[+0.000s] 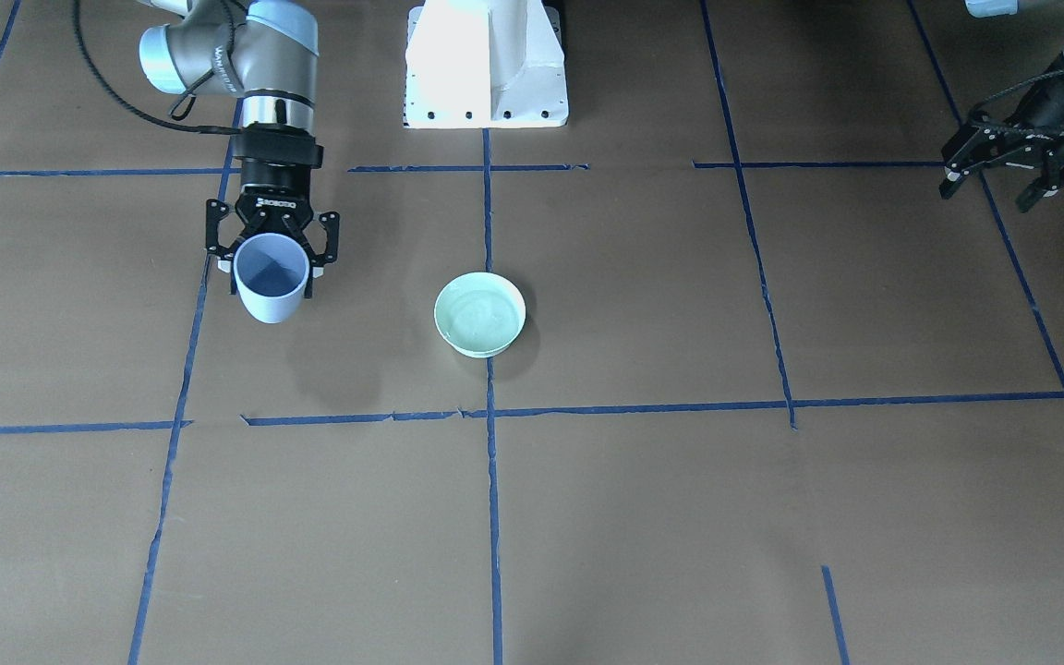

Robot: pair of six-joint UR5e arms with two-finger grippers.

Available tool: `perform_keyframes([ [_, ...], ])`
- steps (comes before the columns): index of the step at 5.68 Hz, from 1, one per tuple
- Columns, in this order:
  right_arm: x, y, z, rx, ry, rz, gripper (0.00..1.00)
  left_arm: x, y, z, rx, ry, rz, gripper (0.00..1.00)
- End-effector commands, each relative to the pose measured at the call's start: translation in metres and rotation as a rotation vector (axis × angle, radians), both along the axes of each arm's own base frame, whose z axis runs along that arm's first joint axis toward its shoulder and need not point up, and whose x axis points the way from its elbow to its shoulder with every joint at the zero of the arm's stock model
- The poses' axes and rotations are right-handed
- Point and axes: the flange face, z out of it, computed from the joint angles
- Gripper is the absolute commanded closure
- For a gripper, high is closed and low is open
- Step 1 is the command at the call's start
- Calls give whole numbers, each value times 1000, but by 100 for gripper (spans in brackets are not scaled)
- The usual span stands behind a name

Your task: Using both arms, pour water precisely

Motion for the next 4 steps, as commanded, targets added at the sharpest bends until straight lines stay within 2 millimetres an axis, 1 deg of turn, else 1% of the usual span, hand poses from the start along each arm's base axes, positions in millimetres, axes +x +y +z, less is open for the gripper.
perform_keyframes([
  [1, 44, 0, 45, 14, -88, 26, 100, -1, 0, -1, 3, 1, -2, 0],
  [2, 67, 4, 74, 1, -158, 54, 100, 0, 0, -2, 4, 2, 0, 0],
  [3, 87, 2, 93, 5, -183, 77, 100, -1, 0, -2, 4, 2, -2, 0],
  [4, 107, 4, 127, 4, -221, 94, 100, -1, 0, -2, 4, 2, -3, 0],
])
